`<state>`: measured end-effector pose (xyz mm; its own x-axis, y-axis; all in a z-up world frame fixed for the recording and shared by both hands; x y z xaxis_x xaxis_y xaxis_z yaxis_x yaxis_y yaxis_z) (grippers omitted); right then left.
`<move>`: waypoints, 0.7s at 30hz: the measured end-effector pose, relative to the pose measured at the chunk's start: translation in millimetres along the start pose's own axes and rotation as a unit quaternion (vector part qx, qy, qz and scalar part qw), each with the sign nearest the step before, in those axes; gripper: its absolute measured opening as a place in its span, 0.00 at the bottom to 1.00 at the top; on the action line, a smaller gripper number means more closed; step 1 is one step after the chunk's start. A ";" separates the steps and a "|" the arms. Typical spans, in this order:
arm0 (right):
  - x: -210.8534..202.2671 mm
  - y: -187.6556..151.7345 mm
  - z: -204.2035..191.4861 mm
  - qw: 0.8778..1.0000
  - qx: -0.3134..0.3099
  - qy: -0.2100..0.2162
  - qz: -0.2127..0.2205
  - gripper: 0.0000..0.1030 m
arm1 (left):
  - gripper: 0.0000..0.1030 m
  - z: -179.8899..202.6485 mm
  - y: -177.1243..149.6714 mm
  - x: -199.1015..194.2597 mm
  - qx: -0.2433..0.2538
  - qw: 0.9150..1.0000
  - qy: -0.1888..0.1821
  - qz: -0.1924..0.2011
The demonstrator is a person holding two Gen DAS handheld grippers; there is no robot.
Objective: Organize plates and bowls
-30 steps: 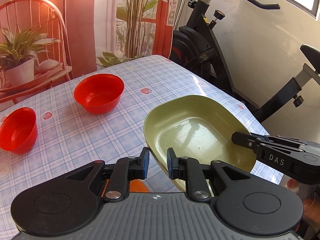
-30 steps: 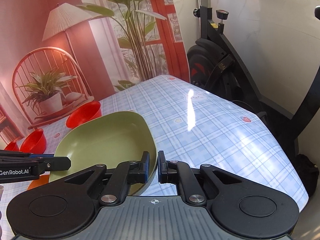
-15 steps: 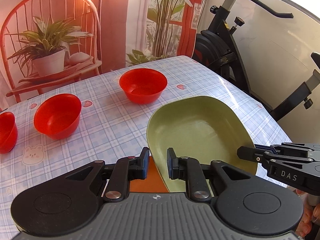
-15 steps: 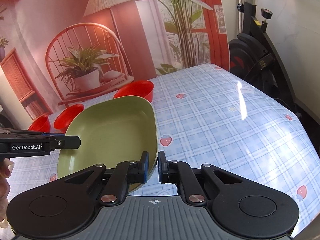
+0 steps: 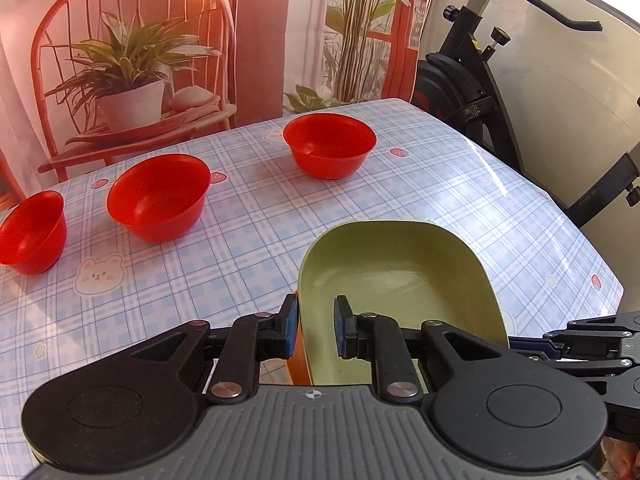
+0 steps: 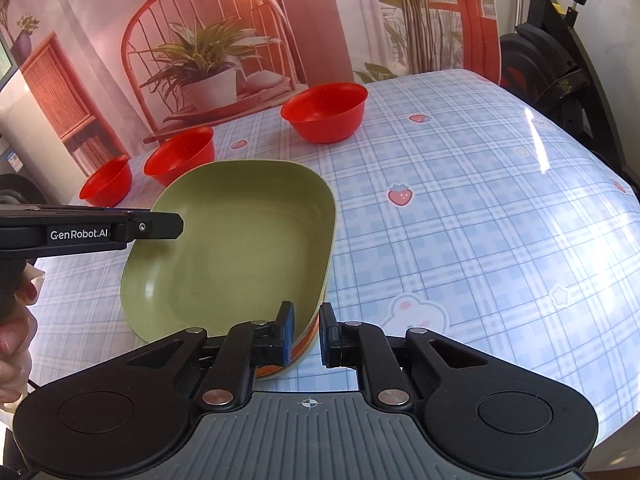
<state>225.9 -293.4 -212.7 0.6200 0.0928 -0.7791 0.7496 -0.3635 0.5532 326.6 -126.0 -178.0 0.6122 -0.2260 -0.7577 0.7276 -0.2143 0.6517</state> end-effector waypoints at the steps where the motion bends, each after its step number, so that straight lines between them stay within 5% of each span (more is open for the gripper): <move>1: 2.1 -1.5 -2.8 1.000 -0.002 0.000 -0.003 0.11 | 0.19 -0.8 -1.7 -0.1 0.000 1.000 0.002 -0.001; 21: 10.2 2.5 -4.5 1.000 -0.026 -0.012 0.006 0.11 | 0.19 -6.6 -14.3 8.4 -0.023 0.999 0.031 -0.017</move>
<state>235.2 -289.2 -218.0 0.6234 0.0669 -0.7790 0.7538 -0.3160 0.5761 323.4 -118.5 -194.0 0.6044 -0.1600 -0.7804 0.7602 -0.1772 0.6251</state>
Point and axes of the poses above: each gripper's, at about its wrist camera, not at the fingertips, and x roughly the way its jaws point, z to its right, y to its top, the point moved 7 cm from there along x, roughly the way its jaws point, and after that the axes turned 1 degree about y, right-handed, at the moved point
